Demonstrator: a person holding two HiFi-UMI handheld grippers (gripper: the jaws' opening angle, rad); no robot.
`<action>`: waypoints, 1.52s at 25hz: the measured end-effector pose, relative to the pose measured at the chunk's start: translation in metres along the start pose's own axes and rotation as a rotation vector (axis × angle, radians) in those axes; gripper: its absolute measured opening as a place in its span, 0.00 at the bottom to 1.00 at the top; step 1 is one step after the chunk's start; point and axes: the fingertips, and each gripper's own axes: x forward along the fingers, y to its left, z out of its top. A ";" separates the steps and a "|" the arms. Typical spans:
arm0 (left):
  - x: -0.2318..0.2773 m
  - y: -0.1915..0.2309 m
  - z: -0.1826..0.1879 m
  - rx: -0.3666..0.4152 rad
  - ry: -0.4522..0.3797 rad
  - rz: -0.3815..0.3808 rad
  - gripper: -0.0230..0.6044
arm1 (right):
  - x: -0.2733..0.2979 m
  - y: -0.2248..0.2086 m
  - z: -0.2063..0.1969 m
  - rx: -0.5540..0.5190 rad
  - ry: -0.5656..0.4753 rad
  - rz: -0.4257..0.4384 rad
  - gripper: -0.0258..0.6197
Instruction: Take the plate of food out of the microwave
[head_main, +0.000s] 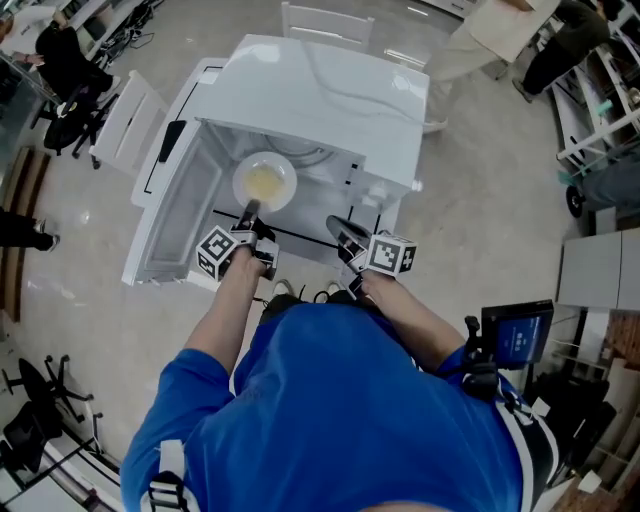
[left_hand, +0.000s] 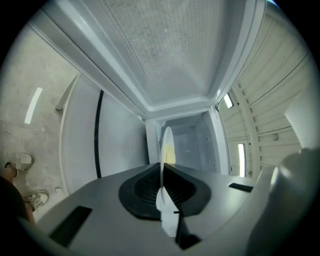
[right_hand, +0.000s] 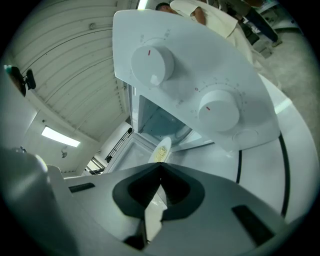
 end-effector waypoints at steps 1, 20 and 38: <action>-0.007 -0.001 -0.002 -0.002 -0.011 -0.001 0.06 | -0.004 -0.003 -0.004 0.005 0.013 0.005 0.05; -0.097 -0.001 0.009 -0.004 0.035 -0.025 0.06 | -0.028 0.025 -0.049 0.003 -0.021 -0.022 0.05; -0.182 0.022 0.003 -0.007 0.211 -0.055 0.06 | -0.079 0.081 -0.147 0.051 -0.185 -0.124 0.05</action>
